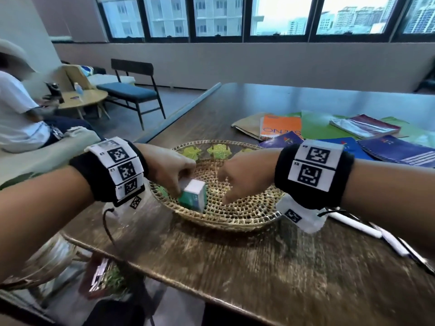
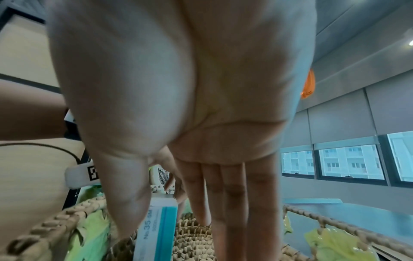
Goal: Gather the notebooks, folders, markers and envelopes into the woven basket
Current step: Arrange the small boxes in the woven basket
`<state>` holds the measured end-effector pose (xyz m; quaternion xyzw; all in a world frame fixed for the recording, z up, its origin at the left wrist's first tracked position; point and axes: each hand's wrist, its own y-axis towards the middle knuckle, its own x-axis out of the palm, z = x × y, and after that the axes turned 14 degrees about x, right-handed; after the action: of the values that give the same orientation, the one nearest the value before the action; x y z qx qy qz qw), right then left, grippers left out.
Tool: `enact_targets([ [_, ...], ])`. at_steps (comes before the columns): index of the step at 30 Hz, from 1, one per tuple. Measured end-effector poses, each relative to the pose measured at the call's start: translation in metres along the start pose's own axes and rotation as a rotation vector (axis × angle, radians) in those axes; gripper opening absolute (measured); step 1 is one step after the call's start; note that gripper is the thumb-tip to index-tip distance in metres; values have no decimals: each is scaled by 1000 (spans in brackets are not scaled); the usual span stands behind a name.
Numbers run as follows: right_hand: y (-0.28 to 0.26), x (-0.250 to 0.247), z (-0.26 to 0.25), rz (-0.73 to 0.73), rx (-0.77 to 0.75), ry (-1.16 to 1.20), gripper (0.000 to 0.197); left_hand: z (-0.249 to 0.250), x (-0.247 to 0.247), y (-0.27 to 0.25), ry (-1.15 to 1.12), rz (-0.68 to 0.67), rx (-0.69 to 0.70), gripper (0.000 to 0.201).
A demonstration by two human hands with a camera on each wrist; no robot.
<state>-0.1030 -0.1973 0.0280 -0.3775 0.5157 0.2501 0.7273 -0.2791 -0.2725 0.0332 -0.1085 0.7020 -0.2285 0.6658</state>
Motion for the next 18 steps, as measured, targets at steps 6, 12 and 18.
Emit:
enact_targets([
  [6, -25, 2, 15, -214, 22, 132, 75, 14, 3, 9, -61, -72, 95, 48],
  [12, -40, 22, 7, -241, 8, -4, 79, 19, 3, 12, -110, -105, 90, 39],
  [18, -43, 20, 6, -297, 26, 60, 66, 28, -1, 12, -107, -163, 75, 37],
])
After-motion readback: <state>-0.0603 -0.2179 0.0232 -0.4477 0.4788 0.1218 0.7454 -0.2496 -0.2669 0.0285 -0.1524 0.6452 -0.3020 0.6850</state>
